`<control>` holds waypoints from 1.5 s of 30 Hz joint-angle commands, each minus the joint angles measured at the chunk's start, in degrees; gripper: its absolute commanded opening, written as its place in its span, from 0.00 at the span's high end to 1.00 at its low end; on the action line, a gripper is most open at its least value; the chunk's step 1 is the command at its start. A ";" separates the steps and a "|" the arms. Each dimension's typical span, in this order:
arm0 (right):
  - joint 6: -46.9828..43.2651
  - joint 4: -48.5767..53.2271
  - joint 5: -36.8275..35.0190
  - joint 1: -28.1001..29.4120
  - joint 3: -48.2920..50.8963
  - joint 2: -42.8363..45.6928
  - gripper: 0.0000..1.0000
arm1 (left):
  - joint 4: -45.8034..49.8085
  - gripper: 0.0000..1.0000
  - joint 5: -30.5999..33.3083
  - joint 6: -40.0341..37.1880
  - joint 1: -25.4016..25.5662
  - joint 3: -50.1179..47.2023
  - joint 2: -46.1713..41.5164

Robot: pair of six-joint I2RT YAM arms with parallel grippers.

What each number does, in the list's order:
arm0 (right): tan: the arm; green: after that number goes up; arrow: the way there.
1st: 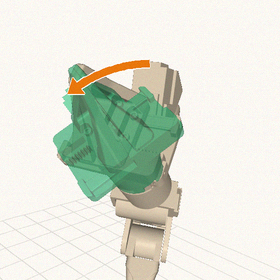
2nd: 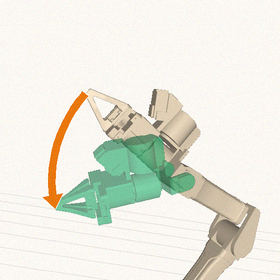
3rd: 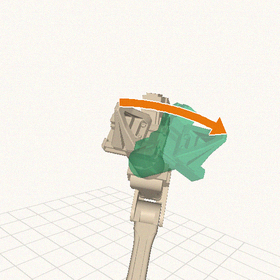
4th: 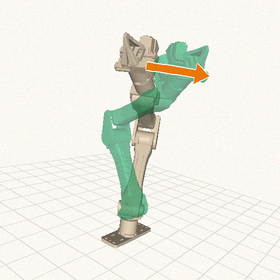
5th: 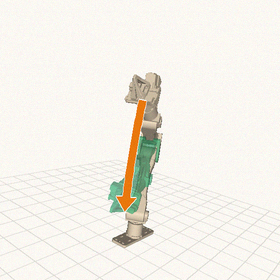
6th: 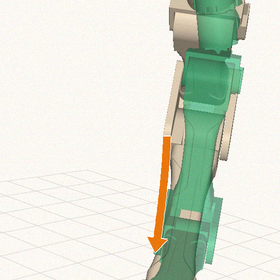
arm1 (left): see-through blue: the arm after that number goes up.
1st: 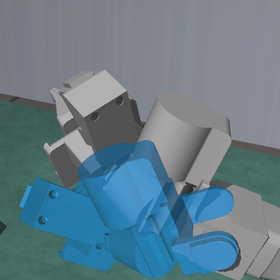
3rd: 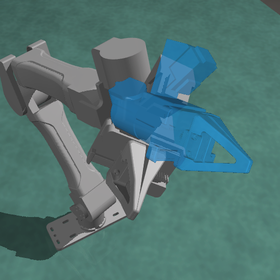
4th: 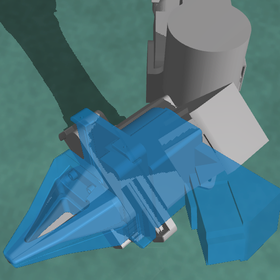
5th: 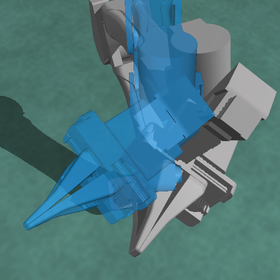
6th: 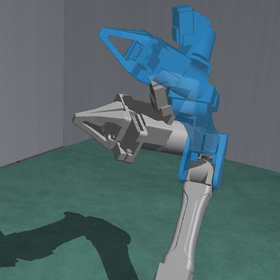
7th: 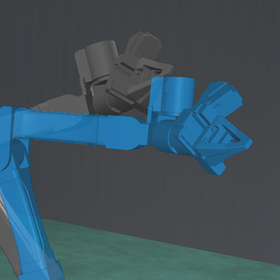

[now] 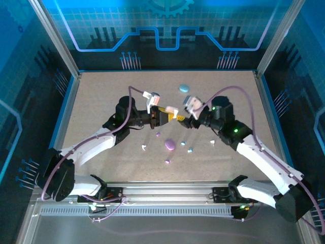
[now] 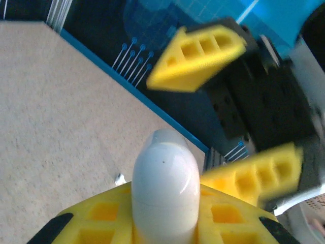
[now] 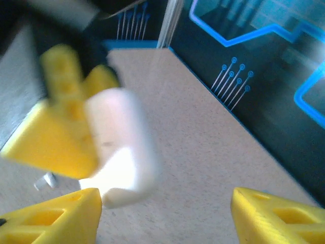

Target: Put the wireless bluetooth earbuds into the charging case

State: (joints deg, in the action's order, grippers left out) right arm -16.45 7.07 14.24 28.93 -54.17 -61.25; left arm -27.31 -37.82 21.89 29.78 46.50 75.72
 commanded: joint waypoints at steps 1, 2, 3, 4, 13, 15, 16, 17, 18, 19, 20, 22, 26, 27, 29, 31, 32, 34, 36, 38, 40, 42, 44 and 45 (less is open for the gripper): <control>20.05 5.41 10.52 -5.02 -3.24 1.49 0.30 | -15.08 0.79 0.82 -7.44 -0.03 -4.72 -1.85; 24.04 6.06 12.65 -6.24 -3.53 1.54 0.30 | -18.92 0.79 0.98 -8.70 -0.02 -6.09 -1.73; 26.75 6.58 15.25 -7.25 -3.98 1.55 0.30 | -22.11 0.79 1.31 -10.01 0.01 -7.16 -1.57; 29.02 6.85 17.07 -7.79 -4.11 1.55 0.30 | -24.29 0.80 1.43 -11.20 -0.05 -7.83 -1.38; 39.27 9.12 25.88 -7.54 -6.16 -0.21 0.32 | -39.74 0.83 2.34 -10.77 0.01 -10.84 2.85; 40.07 8.76 26.26 -7.02 -6.84 -1.10 0.33 | -41.80 0.83 1.97 -9.42 -0.03 -10.91 3.97; 40.07 8.75 26.16 -6.56 -7.27 -1.59 0.33 | -42.67 0.83 1.96 -8.75 -0.07 -11.10 4.39; 39.94 9.04 26.02 -6.01 -7.93 -2.24 0.33 | -43.74 0.83 1.87 -8.10 -0.04 -11.16 4.75; 39.67 9.39 26.00 -5.53 -8.58 -2.86 0.33 | -44.56 0.83 1.79 -7.62 0.00 -11.23 5.03; 39.45 9.62 25.99 -5.17 -9.00 -3.47 0.33 | -44.99 0.84 1.70 -7.18 -0.03 -11.26 5.21; 39.16 9.83 25.90 -4.75 -9.59 -4.14 0.33 | -45.41 0.84 1.78 -6.97 0.01 -11.35 5.28; 38.71 10.31 25.20 -3.98 -10.53 -5.15 0.33 | -45.84 0.84 1.66 -6.64 -0.06 -11.43 5.40; 38.50 10.12 23.55 -3.44 -11.37 -6.57 0.33 | -46.33 0.84 1.20 -5.69 0.01 -11.43 5.53; 38.54 9.99 23.64 -3.33 -11.63 -7.08 0.34 | -46.59 0.84 1.17 -5.42 0.00 -11.42 5.58; 37.56 11.05 23.82 -2.92 -12.62 -8.23 0.34 | -47.16 0.84 1.24 -5.05 -0.03 -11.43 5.66; 36.89 12.22 23.55 -2.74 -13.65 -9.10 0.35 | -47.21 0.84 1.04 -4.75 0.01 -11.43 5.66; 37.01 12.14 23.25 -2.74 -13.93 -9.48 0.35 | -47.26 0.84 0.85 -4.67 0.00 -11.43 5.66; 37.62 11.83 22.18 -2.74 -14.33 -9.89 0.36 | -47.48 0.84 0.24 -4.67 0.01 -11.43 5.58; 38.02 11.80 20.15 -2.74 -14.99 -10.38 0.37 | -47.86 0.84 -0.47 -4.73 -0.01 -11.62 5.51; 38.16 12.00 18.91 -2.87 -15.74 -10.87 0.36 | -48.19 0.84 -0.97 -4.55 -0.02 -11.77 5.44; 38.28 11.86 18.54 -3.01 -16.44 -11.33 0.37 | -48.10 0.84 -1.36 -4.36 -0.06 -11.78 5.38; 38.46 11.52 18.63 -3.09 -17.22 -11.71 0.37 | -48.06 0.84 -1.38 -4.52 -0.01 -11.95 5.26; 38.76 11.39 18.63 -3.16 -17.87 -12.03 0.37 | -47.88 0.84 -1.29 -4.91 0.00 -12.04 5.23; 38.76 11.34 18.63 -3.18 -18.19 -12.20 0.36 | -47.74 0.84 -1.20 -5.09 0.01 -12.05 5.22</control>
State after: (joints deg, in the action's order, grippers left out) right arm 21.65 18.83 35.48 25.76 -70.17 -72.38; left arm -71.29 -36.34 17.04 29.36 35.20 80.97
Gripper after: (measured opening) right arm 0.635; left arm 0.231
